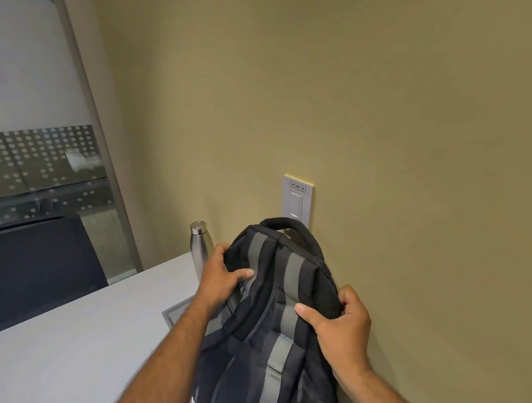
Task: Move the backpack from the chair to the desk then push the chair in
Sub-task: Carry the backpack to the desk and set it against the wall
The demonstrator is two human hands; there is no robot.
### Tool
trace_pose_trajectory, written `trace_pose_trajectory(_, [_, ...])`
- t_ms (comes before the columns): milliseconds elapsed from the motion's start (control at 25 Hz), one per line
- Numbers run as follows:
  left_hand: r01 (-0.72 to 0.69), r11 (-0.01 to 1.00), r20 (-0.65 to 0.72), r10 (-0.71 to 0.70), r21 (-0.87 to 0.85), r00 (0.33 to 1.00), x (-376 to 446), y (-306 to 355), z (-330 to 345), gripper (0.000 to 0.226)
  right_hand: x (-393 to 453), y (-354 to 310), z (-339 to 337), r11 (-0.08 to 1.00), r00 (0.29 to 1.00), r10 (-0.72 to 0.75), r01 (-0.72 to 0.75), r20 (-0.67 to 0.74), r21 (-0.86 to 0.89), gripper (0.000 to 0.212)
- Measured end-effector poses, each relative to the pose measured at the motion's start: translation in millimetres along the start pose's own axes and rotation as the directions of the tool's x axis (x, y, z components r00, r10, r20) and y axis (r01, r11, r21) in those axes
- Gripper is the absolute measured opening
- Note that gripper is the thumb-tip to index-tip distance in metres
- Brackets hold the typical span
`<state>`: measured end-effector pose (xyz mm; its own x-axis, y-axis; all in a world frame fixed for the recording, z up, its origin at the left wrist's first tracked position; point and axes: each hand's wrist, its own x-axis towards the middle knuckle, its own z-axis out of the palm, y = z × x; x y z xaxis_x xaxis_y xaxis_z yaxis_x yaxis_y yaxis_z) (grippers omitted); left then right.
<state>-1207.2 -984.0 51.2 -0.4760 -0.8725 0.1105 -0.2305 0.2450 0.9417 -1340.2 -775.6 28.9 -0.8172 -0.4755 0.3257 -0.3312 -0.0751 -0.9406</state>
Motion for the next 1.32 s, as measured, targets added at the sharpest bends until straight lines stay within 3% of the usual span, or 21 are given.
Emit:
trace_pose_trajectory(120, [-0.013,0.998,0.051,0.010,0.056,0.999,-5.6,4.3,-1.3,0.063,-1.3,-6.2,-8.5,0.996,1.000,0.011,-0.012,-0.012,-0.087,0.072])
trace_pose_trajectory(280, [-0.138,0.948,0.029,0.135,0.287,0.990,-23.1,11.0,-8.2,0.081,8.0,-28.0,-10.5,0.962,0.979,-0.147,0.175,0.143,-0.208,0.086])
trace_pose_trajectory(400, [-0.239,0.816,0.019,0.270,0.526,0.963,-44.1,21.2,-16.0,0.075,12.8,-47.1,-12.0,0.901,0.940,-0.236,0.307,0.247,-0.305,0.091])
trace_pose_trajectory(560, [-0.321,0.548,0.124,0.365,0.772,0.923,-85.9,32.3,-24.8,0.071,12.9,-66.2,-23.7,0.710,0.847,-0.305,0.507,0.436,-0.488,0.099])
trace_pose_trajectory(840, [-0.182,0.398,0.057,0.307,0.899,0.950,-197.5,50.4,-17.6,0.095,-30.5,-79.4,-76.3,0.437,0.750,-0.265,0.653,0.606,-0.618,0.115])
trace_pose_trajectory(1320, [0.001,0.276,-0.051,0.176,0.961,0.983,-404.5,54.5,-44.6,0.106,-167.2,-96.8,-156.1,0.367,0.640,-0.282,0.760,0.714,-0.536,0.116])
